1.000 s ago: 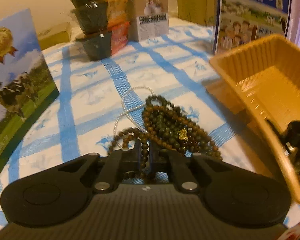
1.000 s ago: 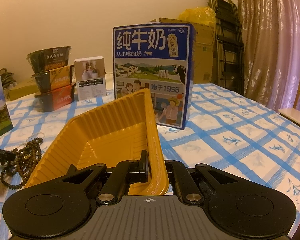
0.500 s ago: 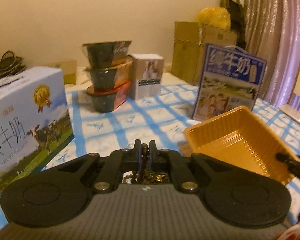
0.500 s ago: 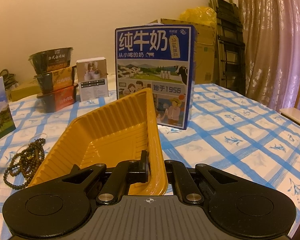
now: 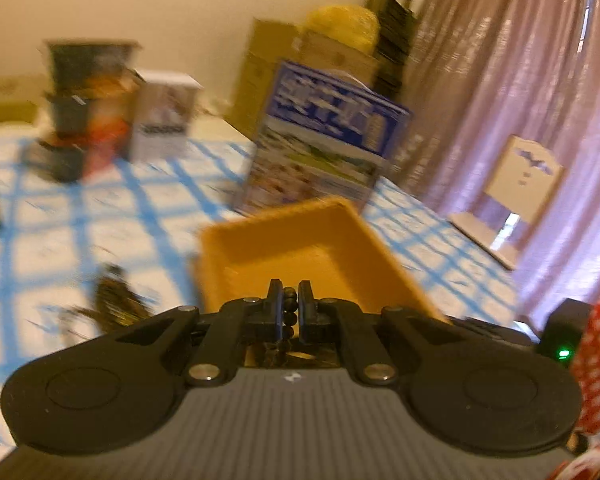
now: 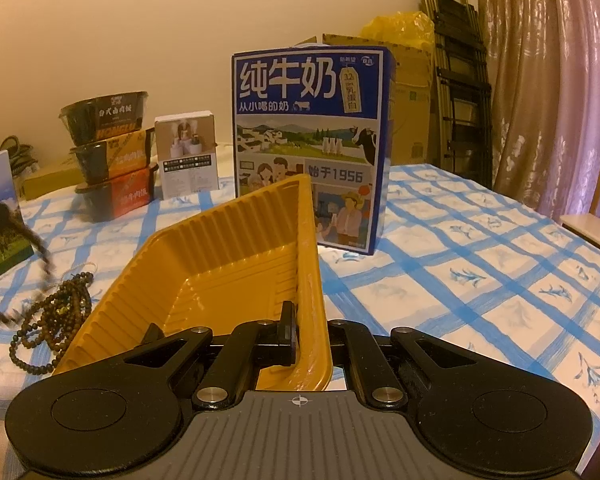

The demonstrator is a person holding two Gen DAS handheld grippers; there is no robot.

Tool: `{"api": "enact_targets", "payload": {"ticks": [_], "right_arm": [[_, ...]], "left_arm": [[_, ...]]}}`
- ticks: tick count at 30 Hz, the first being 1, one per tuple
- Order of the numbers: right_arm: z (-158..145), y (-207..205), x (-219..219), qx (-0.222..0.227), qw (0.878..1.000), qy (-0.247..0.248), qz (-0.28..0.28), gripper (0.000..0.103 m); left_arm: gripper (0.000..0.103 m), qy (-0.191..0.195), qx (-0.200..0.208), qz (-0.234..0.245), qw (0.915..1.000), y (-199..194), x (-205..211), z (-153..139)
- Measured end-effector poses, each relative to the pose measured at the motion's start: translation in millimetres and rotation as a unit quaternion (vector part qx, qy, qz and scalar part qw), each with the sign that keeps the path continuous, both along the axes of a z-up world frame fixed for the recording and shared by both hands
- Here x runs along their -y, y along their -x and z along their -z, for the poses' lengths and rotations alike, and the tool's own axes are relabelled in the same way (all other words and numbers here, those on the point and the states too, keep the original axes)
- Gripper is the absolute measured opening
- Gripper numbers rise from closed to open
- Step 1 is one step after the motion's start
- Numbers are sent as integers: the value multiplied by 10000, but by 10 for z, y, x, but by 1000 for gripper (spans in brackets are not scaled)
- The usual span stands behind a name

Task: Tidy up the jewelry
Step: 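Lift the bead bracelet toward the orange tray with the left gripper while the right gripper holds the tray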

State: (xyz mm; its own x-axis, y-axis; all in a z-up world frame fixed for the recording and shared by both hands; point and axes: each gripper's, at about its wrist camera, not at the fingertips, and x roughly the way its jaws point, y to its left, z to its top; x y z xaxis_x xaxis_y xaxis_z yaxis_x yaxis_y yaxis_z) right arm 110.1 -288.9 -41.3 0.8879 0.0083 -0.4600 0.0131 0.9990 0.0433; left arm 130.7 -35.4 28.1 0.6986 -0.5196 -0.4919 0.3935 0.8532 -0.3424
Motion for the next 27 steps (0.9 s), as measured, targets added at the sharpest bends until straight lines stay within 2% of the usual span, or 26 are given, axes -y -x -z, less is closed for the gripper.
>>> {"api": "enact_targets", "payload": {"ticks": [8, 12, 15, 17, 21, 27], "right_arm": [[0, 6, 8, -13, 10000, -41, 0, 5], [4, 12, 5, -18, 10000, -47, -3, 5], [4, 10, 5, -24, 10000, -54, 13, 5], [12, 8, -1, -29, 10000, -65, 17, 5], [12, 8, 2, -32, 10000, -59, 14, 5], [14, 5, 4, -36, 10000, -61, 17, 5]], "left_arm": [[6, 331, -580, 693, 9954, -176, 610, 345], [6, 316, -674, 695, 9948, -234, 703, 432], [8, 375, -680, 592, 9952, -231, 662, 437], [14, 424, -641, 507, 9958, -219, 609, 413], [15, 476, -491, 270, 9973, -171, 488, 331], [18, 262, -382, -381, 9982, 0, 136, 309]]}}
